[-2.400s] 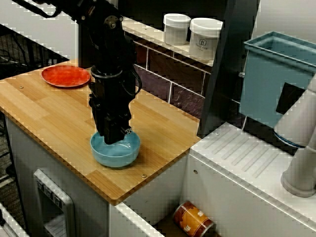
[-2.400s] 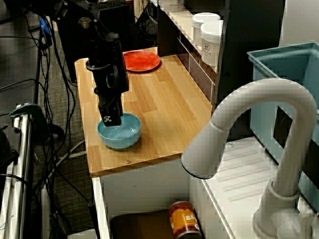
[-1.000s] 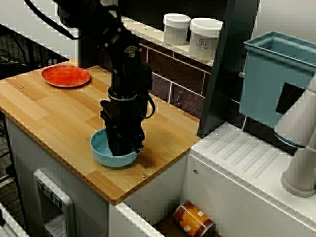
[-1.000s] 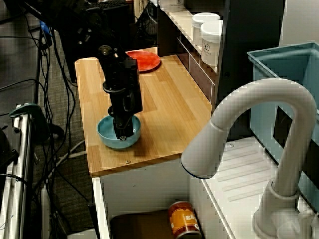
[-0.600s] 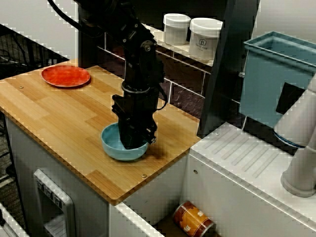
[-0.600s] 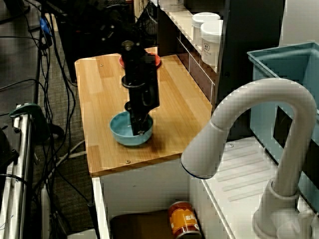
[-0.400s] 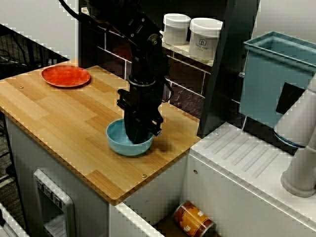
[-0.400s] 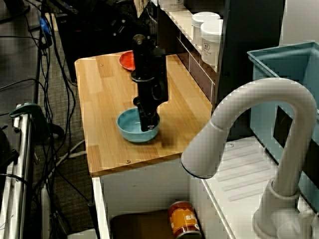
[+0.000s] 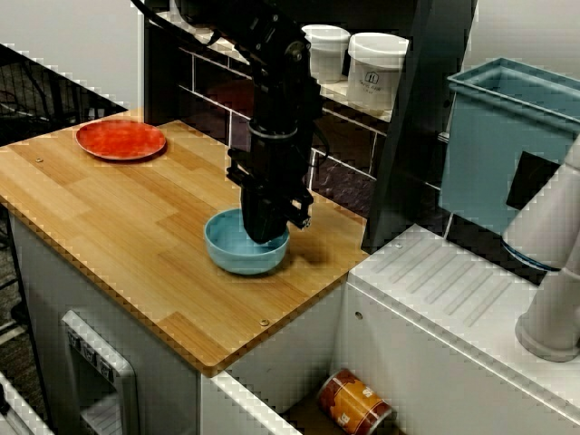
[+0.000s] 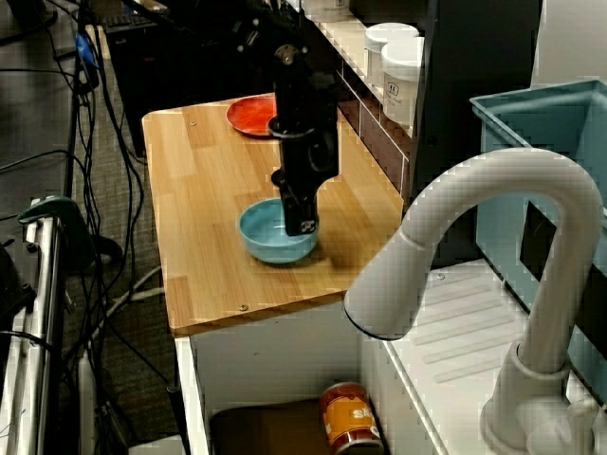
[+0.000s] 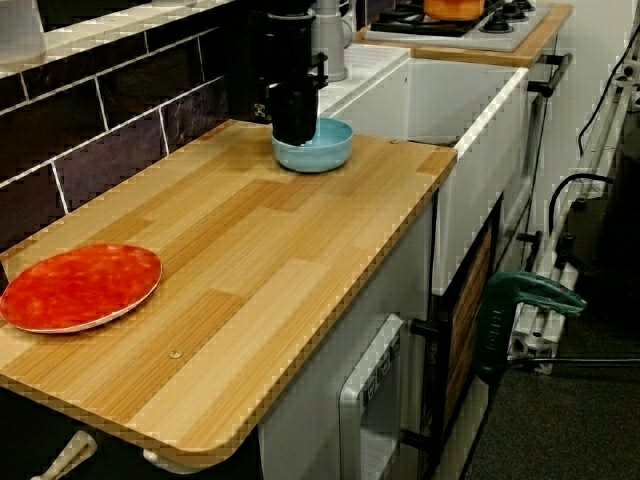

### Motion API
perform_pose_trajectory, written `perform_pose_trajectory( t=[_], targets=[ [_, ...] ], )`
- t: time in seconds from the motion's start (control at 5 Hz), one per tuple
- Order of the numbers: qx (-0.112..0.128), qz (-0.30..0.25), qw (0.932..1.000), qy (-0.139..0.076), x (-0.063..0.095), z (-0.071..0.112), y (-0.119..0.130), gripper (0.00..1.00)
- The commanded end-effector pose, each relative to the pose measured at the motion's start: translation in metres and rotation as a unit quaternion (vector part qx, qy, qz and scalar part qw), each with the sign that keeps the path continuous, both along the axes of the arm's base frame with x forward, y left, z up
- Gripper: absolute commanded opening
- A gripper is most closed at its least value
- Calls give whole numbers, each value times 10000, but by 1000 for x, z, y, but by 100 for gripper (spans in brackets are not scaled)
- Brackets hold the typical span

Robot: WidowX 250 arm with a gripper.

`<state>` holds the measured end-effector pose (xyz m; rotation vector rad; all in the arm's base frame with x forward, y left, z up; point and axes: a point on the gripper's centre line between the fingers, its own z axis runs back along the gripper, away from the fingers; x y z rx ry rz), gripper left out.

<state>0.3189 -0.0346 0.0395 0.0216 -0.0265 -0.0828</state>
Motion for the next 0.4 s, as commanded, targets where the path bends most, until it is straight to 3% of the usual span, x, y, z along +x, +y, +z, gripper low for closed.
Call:
perform_pose_trajectory(
  t=[0.0,0.2],
  targets=[
    [-56,141,9997,-190,-3,12,21,15],
    [8,132,9998,-174,-12,6,28,15]
  ],
)
